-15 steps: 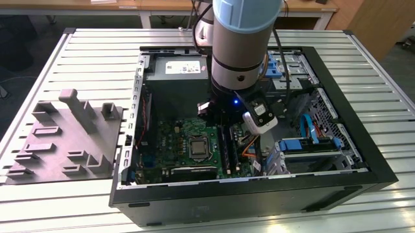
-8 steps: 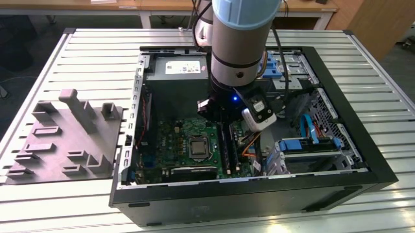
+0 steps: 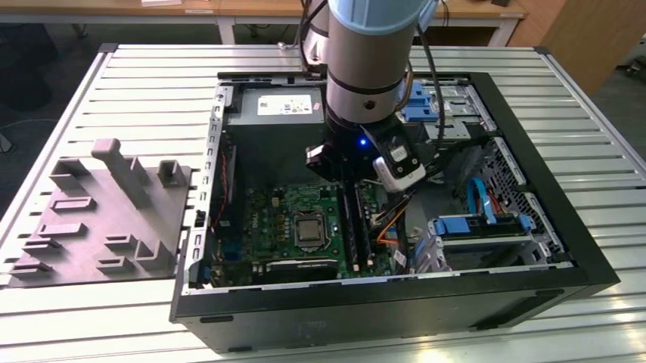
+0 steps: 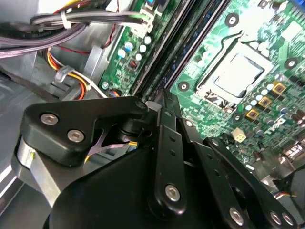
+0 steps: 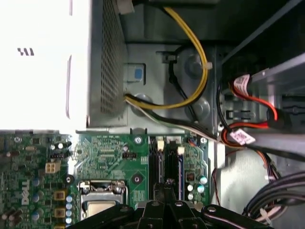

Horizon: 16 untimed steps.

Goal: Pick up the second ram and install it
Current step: 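Press down the second ram until it locks into place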

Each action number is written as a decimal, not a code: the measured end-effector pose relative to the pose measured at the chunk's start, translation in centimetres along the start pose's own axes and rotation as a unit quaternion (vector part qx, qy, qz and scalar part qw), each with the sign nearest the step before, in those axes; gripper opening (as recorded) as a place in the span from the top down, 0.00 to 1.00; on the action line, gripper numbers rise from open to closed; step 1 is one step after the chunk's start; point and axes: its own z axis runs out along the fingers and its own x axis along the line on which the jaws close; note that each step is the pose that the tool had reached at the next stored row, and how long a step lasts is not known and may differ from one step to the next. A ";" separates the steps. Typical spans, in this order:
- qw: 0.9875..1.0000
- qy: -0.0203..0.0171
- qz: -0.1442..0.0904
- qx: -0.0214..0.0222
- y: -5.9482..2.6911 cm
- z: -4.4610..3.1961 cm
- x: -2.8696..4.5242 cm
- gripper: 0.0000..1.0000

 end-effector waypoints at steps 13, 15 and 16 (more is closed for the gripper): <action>1.000 0.000 0.000 0.000 1.08 0.44 0.10 0.90; 1.000 0.000 0.000 0.000 1.07 0.52 0.10 0.90; 1.000 0.000 0.000 0.000 1.07 0.52 0.10 0.90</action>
